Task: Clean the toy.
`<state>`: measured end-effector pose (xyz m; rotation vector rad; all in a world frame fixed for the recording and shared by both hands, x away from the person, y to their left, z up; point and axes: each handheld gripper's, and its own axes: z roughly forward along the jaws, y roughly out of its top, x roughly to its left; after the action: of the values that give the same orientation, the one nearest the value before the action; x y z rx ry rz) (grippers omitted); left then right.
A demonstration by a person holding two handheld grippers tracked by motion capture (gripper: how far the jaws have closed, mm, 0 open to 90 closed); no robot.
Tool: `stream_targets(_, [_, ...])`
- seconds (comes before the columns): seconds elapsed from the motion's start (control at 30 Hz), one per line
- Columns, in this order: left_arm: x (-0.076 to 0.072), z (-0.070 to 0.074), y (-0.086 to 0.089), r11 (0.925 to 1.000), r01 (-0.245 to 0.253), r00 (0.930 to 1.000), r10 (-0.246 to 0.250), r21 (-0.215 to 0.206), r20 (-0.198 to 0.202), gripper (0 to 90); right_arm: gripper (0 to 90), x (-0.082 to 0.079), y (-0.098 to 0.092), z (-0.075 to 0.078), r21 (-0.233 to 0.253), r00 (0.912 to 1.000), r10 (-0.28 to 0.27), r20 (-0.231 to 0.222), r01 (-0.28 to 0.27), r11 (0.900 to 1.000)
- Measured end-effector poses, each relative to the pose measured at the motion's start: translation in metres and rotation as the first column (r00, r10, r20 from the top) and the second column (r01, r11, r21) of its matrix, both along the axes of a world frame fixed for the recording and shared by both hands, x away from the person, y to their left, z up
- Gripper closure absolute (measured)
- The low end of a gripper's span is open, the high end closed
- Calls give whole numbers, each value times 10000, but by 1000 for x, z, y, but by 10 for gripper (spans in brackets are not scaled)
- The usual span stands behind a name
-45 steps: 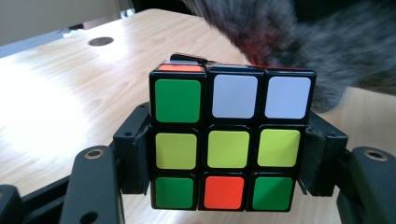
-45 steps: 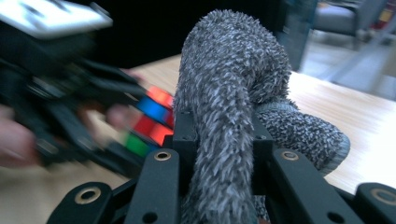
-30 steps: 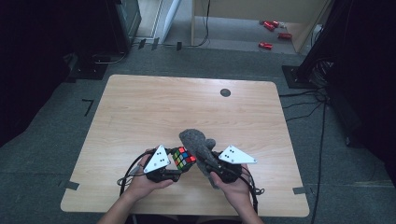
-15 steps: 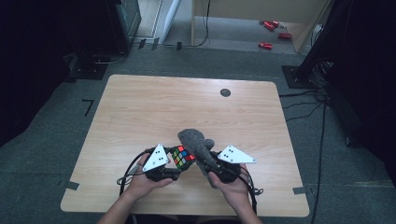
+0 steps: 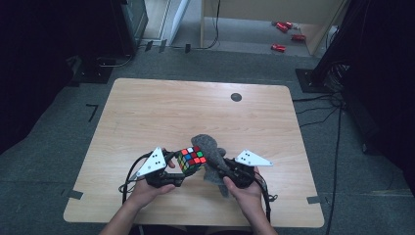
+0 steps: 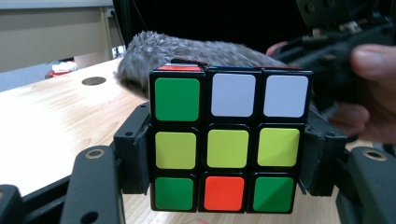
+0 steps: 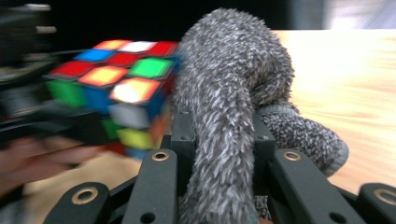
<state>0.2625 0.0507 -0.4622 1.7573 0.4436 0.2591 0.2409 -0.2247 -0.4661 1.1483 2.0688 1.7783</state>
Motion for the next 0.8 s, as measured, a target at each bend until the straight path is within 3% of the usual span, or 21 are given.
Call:
stream_targets(0.17, [3, 3, 7, 9991, -32, 9997, 22, -423, -229, 341, 721, 1, 9, -9, -536, 9958, 897, -206, -907, 9944])
stream_targets(0.3, [4, 2, 10, 9994, -36, 9998, 29, -350, -206, 341, 718, -4, 5, 4, -434, 9940, 930, 583, -905, 9950])
stream_targets(0.37, [5, 3, 11, 9993, -37, 9997, 29, -370, -224, 341, 716, -7, 2, 11, -464, 9884, 948, 1187, -898, 9949])
stream_targets(0.43, [6, 3, 12, 9992, -64, 9996, 54, -386, -275, 341, 711, -8, 3, 10, -719, 9833, 1115, 1436, -1020, 9922])
stream_targets(0.5, [6, 3, 13, 9987, -45, 9993, 26, -508, -381, 341, 709, -7, 8, 4, -1108, 9817, 1390, 1302, -1249, 9860])
stream_targets(0.57, [7, 4, 15, 9969, 53, 9986, -94, -788, -517, 341, 706, -6, 15, -5, -1856, 9779, 1788, 1082, -1568, 9700])
stream_targets(0.63, [8, 4, 16, 9970, 6, 9986, -47, -777, -525, 341, 700, -9, 22, -9, -2376, 9742, 1954, 1128, -1645, 9573])
stream_targets(0.7, [9, 3, 17, 9975, -77, 9985, 38, -701, -551, 341, 698, -10, 22, -6, -2435, 9733, 1849, 1361, -1480, 9585])
stream_targets(0.8, [12, 0, 18, 9978, -197, 9977, 155, -639, -659, 341, 698, -12, 16, 3, -2012, 9699, 1540, 1885, -1153, 9727])
